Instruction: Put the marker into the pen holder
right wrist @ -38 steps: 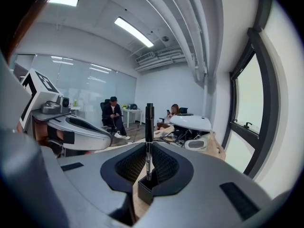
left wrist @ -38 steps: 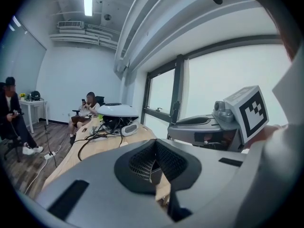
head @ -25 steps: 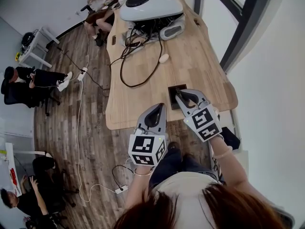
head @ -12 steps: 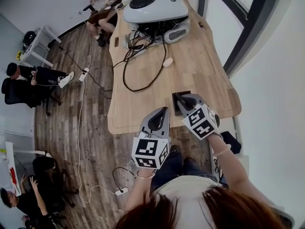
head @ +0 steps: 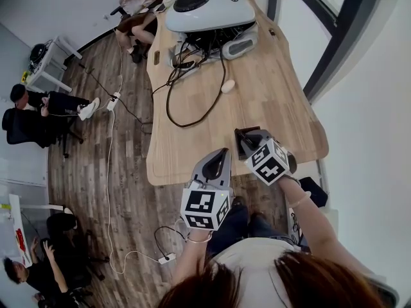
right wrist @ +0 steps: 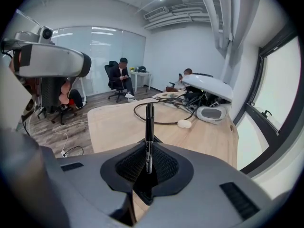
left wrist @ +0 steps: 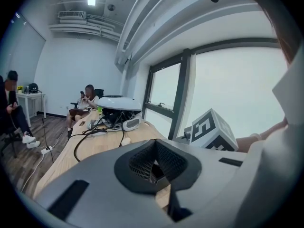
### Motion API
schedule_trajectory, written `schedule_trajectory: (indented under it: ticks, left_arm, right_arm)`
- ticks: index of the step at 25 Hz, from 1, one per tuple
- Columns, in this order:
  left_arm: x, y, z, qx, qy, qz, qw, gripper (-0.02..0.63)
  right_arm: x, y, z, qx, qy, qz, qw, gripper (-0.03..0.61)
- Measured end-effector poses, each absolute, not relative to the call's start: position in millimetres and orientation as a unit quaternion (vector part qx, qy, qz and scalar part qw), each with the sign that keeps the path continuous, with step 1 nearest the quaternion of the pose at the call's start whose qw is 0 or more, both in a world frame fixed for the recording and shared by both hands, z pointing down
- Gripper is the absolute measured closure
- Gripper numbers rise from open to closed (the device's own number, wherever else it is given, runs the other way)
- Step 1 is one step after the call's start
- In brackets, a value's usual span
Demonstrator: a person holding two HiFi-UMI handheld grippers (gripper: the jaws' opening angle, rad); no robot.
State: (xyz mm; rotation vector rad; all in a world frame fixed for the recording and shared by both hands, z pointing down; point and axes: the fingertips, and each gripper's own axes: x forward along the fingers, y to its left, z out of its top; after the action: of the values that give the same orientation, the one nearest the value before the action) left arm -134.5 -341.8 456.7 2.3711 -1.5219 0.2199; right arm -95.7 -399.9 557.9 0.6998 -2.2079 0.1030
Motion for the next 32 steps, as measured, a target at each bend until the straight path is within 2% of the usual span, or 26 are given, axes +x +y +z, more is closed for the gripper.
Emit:
schedule_trajectory:
  ticks: [21, 32]
  left_arm:
    - [-136, -352, 465, 0.828, -0.53, 0.074, 0.17, 0.595]
    - [-136, -351, 464, 0.831, -0.525, 0.076, 0.17, 0.595]
  right_arm:
    - [-93, -405, 593, 0.249, -0.838, 0.05, 0.482, 0.512]
    - [-95, -403, 593, 0.234, -0.835, 0.058, 0.495, 0.509]
